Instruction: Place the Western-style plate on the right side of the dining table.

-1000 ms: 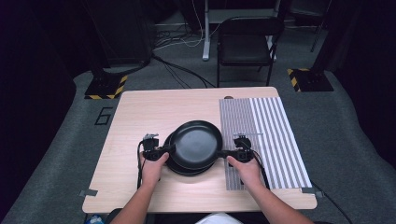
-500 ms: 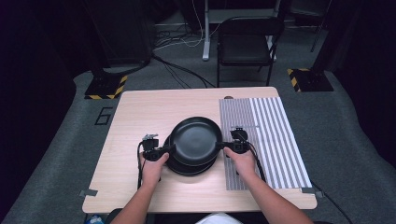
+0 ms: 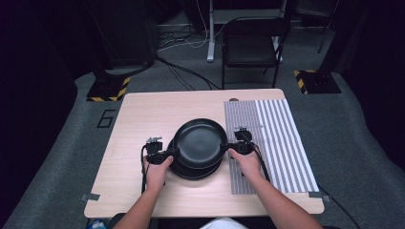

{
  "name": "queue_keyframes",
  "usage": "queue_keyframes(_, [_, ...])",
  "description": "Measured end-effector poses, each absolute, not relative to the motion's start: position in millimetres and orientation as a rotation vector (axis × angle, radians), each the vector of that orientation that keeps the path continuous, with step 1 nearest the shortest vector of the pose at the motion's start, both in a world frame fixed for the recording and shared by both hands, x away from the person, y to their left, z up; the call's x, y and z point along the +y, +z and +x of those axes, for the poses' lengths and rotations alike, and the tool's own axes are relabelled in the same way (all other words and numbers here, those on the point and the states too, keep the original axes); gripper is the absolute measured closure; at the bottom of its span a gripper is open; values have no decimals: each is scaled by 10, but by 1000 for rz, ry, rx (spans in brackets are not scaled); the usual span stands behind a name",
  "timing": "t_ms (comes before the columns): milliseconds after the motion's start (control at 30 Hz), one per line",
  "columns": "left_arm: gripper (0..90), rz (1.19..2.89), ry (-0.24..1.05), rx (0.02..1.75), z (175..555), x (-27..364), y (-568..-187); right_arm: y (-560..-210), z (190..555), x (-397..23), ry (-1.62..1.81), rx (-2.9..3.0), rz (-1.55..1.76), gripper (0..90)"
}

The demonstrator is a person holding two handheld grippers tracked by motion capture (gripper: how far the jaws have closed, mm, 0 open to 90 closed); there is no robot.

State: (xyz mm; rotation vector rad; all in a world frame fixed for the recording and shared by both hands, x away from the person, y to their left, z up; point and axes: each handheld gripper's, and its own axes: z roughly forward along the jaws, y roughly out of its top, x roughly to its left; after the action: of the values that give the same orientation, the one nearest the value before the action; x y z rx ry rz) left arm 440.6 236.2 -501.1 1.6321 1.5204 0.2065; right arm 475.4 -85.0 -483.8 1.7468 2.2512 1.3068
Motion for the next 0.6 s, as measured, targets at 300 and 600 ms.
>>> queue_keyframes(300, [675,1645,235,1501,4383,2331,-4945,-4839,4735,-892,1327,2243,1839,713])
queue_keyframes(600, [675,1628,259,1480,4357,2331,-4869,-4773,4684,-909,1368,2222,1832,716])
